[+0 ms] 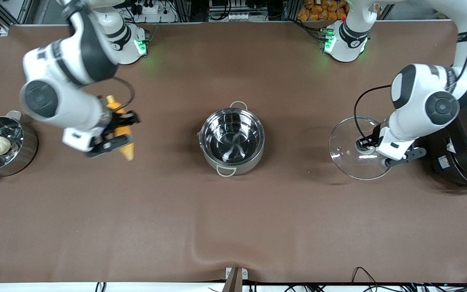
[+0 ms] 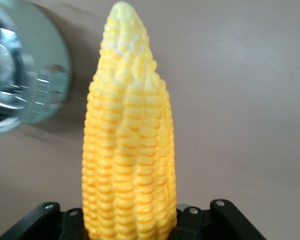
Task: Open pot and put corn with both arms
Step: 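Set the lid on the table with the left gripper while the right carries the corn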
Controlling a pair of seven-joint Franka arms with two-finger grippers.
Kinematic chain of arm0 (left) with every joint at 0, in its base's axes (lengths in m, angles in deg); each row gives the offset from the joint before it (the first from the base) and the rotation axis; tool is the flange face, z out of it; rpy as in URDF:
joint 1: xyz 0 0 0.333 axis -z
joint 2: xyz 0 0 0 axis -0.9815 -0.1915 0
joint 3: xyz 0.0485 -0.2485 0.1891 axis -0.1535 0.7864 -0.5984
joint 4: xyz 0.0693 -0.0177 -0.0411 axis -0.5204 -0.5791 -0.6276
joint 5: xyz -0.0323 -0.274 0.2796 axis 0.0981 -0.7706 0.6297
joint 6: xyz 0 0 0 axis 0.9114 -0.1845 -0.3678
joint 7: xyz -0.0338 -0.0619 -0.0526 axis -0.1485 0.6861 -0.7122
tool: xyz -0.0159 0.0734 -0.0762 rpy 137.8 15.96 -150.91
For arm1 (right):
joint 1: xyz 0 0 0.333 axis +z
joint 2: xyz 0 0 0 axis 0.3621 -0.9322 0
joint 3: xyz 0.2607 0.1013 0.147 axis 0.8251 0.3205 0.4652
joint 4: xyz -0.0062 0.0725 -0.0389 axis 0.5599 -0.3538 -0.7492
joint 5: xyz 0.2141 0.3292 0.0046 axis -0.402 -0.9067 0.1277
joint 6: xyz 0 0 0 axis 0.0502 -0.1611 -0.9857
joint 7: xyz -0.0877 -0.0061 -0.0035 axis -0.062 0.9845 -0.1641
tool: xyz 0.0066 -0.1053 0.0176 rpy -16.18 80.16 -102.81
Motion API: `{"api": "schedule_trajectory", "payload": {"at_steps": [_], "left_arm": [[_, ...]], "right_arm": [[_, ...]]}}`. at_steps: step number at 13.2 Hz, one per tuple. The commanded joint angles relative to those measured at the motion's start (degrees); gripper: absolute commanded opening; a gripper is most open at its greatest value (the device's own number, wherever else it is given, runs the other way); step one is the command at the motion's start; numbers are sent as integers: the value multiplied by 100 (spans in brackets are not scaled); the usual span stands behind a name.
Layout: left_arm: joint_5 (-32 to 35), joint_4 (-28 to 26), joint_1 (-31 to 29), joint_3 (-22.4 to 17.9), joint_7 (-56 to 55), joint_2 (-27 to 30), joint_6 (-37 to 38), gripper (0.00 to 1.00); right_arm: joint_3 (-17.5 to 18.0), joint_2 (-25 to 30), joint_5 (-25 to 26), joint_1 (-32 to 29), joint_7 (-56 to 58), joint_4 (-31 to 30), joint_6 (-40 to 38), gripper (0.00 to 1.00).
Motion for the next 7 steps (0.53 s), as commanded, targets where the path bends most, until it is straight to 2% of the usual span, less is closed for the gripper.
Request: {"api": "schedule_trajectory", "payload": {"at_steps": [1,4,7], "left_arm": [[113,-793,-123,84,153,302,-736,0],[113,-1138,-404,93,549,5,-1554,0],[113,-1156,-404,93,559,-347,-1872,0]], "right_arm": [[-31,-771,-14,693,-625,926,-143,0],[-31,-1395,21,1168,-821,1471,32,0],[-31,-1818,30,1563,-1380,1746,531,0]]}}
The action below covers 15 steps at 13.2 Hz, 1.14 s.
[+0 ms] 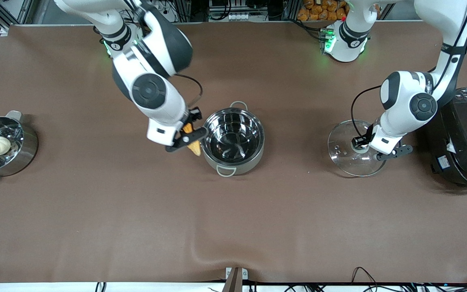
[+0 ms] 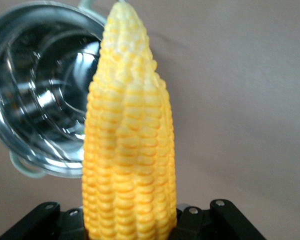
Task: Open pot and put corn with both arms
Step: 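Set the lid on the table with the left gripper while the right carries the corn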
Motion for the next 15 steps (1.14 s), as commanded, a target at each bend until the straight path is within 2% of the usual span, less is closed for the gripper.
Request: {"api": "schedule_trajectory", "payload": {"at_steps": [1,5,6,7,9,10,11,14,15], "left_arm": [[112,11,-45,83,21,-210,-300,0],[112,54,-45,74,21,-475,-513,0],[112,72,-45,74,21,-484,-504,34],[112,81,-45,74,30,-466,-504,99],[112,238,-45,65,-5,-161,-277,100],[112,439,-37,56,-5,50,134,100],[112,859,-45,56,3,244,860,100],[112,2747,-45,56,91,316,3242,100],[112,3275,-63,13,239,325,3745,100]], "right_arm": [[-39,-480,33,373,-793,454,349,0],[-48,-858,103,734,-1412,446,955,0],[-65,-964,208,857,-1412,446,1062,0],[-65,-1034,409,936,-1429,437,1132,0],[-65,-1114,621,1025,-1438,393,1474,0],[-65,-1166,613,1034,-1525,393,1537,0],[-65,-1184,613,1051,-1700,393,1546,0],[-74,-1289,639,1148,-1790,332,1555,0],[-83,-1299,648,1174,-1798,305,1564,0]]}}
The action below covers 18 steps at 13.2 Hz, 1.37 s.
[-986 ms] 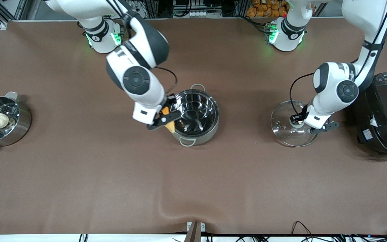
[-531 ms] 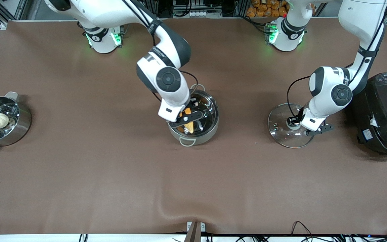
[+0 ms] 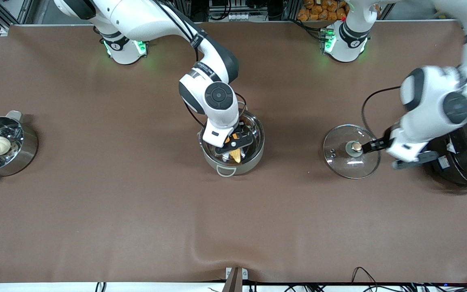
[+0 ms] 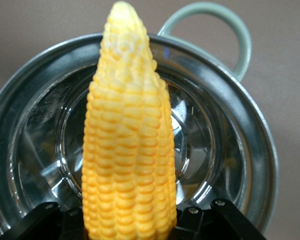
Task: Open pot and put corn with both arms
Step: 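Lower the corn into the pot and open the right gripper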
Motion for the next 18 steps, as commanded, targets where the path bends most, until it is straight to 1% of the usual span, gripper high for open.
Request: {"api": "schedule_trajectory", "payload": {"at_steps": [1,2,3,6,8,9,10,11,12,13,18], "left_arm": [[77,1384,-228,-40,383,-28,1325,100],[51,1614,-317,-14,524,-1,1607,100],[25,1686,-327,-31,543,129,1732,100],[24,1687,-344,-58,552,437,1768,100],[59,1687,-406,-6,526,482,1873,100],[112,1696,-397,4,491,491,1873,100],[121,1705,-423,-40,543,578,1873,100],[121,1713,-441,-58,561,683,1873,100],[121,1826,-441,-67,543,693,1865,100],[121,1958,-432,-84,526,693,1873,100],[103,1960,-397,-14,605,737,1873,100]], "right_arm": [[-70,-117,136,175,-175,80,0,0],[-70,-143,223,176,-175,80,26,0],[-70,-170,268,176,-175,80,61,0],[-79,-249,400,255,-175,71,123,0],[-79,-293,461,263,-175,80,175,0],[-79,-311,540,281,-175,71,236,1],[-79,-319,558,281,-175,71,237,5],[-79,-319,593,281,-167,71,237,32],[-79,-319,689,281,-167,71,237,99],[-79,-319,716,281,-166,71,220,100],[-70,-241,690,229,-167,98,132,100]]}}
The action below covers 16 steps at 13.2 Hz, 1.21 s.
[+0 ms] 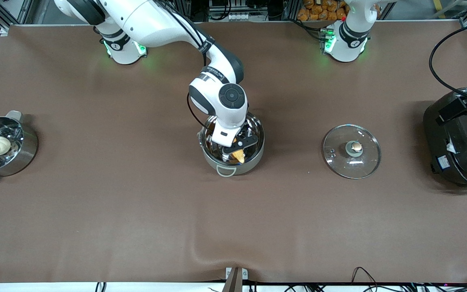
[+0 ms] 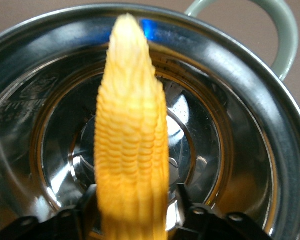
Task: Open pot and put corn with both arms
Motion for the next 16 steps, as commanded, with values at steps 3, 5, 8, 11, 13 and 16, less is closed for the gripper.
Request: {"api": "schedule_trajectory", "payload": {"at_steps": [3,5,8,11,13,16], "left_arm": [[112,44,39,111,122,15,109,100],[86,35,47,146,122,-29,109,100],[51,44,47,146,174,-55,101,100],[42,70,65,163,210,-55,109,100],[-37,88,74,347,219,-47,196,100],[42,88,83,480,210,-55,206,100]], "right_arm": [[-24,225,27,-49,-135,119,-523,100],[-16,505,-68,-241,-109,120,-815,100],[-24,1067,-456,-645,-38,94,-1385,100],[11,1542,-474,-1269,433,58,-1974,100],[11,1841,-639,-1795,1250,41,-2457,100],[2,2263,-737,-2805,2620,-327,-2925,100]]}}
